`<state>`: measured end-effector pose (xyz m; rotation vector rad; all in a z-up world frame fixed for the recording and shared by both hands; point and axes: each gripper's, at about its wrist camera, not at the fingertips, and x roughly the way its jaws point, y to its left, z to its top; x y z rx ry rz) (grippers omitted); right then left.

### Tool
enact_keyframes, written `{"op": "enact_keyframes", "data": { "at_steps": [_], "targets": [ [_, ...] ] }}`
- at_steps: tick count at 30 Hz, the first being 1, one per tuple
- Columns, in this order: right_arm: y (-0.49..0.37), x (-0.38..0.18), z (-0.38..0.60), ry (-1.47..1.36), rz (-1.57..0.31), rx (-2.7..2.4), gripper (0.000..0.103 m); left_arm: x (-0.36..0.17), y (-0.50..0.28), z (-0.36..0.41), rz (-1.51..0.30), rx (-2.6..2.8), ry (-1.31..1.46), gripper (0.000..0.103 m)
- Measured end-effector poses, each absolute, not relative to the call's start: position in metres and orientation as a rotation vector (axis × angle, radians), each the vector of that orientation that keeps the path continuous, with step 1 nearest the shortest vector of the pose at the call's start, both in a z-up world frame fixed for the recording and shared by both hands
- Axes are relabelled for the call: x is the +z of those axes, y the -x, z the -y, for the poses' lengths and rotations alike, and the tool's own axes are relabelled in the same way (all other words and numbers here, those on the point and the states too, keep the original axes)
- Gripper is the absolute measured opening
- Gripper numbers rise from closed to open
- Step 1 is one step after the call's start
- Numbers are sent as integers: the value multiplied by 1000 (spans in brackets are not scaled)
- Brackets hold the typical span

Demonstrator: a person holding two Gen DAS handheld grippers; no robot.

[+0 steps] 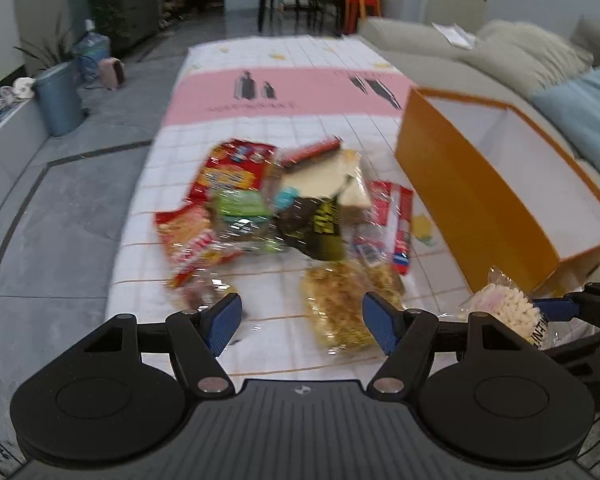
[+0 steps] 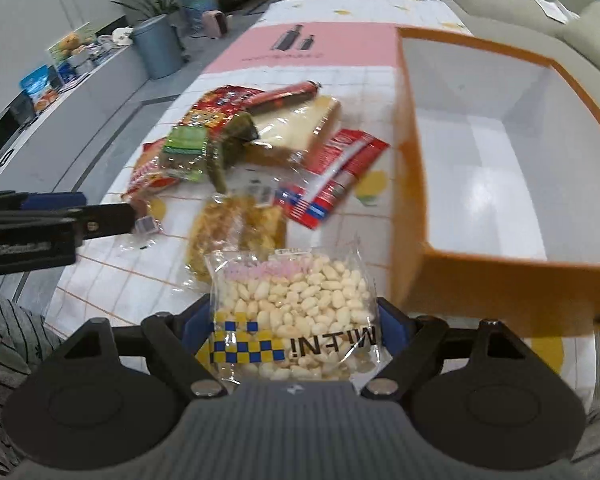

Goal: Organize snacks
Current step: 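Lift the peanut bag with the right gripper while the left gripper grasps the waffle-biscuit bag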

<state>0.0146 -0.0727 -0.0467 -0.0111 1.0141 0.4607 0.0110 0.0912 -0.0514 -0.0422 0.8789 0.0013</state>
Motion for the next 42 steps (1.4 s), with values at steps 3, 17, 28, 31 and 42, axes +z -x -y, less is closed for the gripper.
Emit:
{"op": "enact_keyframes", "data": {
  "at_steps": [3, 17, 28, 31, 42],
  "targets": [
    [-14, -51, 80, 3, -1032, 428, 81, -62, -30, -81, -949, -50, 78, 81],
    [-25, -64, 85, -38, -1093, 421, 81, -114, -96, -57, -1148, 61, 88, 103],
    [-38, -74, 82, -49, -1130, 424, 81, -128, -97, -52, -1128, 102, 94, 96],
    [-38, -73, 84, -44, -1131, 435, 81, -125, -95, -55, -1133, 89, 80, 95],
    [-37, -62, 88, -79, -1106, 491, 81, -93, -66, -79, -1057, -90, 171, 93]
  ]
}}
